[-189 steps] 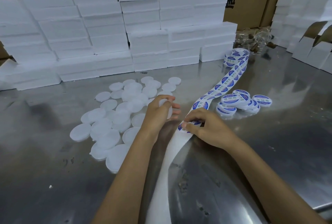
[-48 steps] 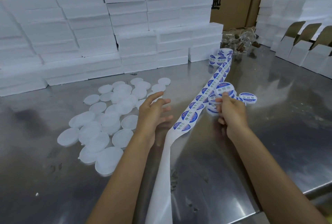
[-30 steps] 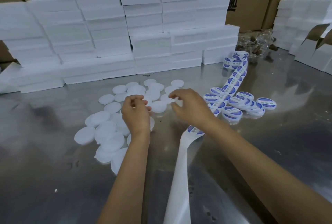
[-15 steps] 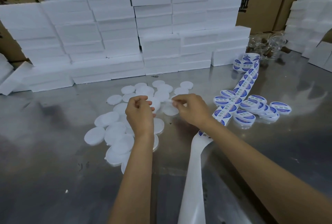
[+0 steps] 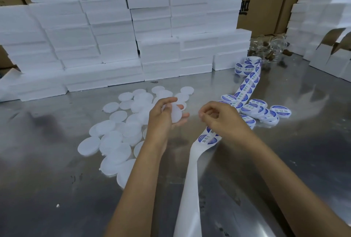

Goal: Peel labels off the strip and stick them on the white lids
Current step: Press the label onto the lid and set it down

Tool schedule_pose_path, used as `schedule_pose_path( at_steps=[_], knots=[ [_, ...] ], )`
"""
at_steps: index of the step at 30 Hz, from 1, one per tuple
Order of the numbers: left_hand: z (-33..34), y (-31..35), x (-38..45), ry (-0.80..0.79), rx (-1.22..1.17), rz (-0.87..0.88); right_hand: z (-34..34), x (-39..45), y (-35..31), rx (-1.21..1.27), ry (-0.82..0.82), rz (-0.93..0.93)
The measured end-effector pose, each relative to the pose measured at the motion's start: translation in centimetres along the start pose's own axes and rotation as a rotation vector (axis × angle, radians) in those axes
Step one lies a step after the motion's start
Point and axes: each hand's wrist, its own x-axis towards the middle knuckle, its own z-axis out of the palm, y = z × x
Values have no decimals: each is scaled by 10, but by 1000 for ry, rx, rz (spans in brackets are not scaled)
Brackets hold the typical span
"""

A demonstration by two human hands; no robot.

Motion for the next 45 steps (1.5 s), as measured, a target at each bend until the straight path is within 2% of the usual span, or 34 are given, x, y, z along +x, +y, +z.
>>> schedule_pose_path(
  at_steps=[5,10,14,21,29,31,35,39,42,45],
  knots=[
    [8,-4,-4,-49,153,-38,-5,-31,33,-268,-135,-43],
    [18,-10,-9,-93,236,-53,-1,-38,36,-238,-112,-30],
    [23,-15,-10,-102,280,-49,-1,-37,33,-157,-107,6],
    [28,-15,-11,-136,186,-30,7,-42,33,-22,-34,3],
    [28,-22,-11,-215,290,4,7,-45,26,47,35,-38],
    [29,-24,-9,-273,380,-15,6,-46,20,141,40,-68],
    [33,-19,-9,-245,411,-52,-2,-47,11,415,35,-24],
    [34,-21,-6,-224,105,-230,-13,-46,7,826,81,82],
    [36,-17,-2,-121,-149,-311,-11,-37,4,789,92,96],
    [36,-13,0,-105,-386,-329,-3,-24,-2,694,65,78]
  ],
)
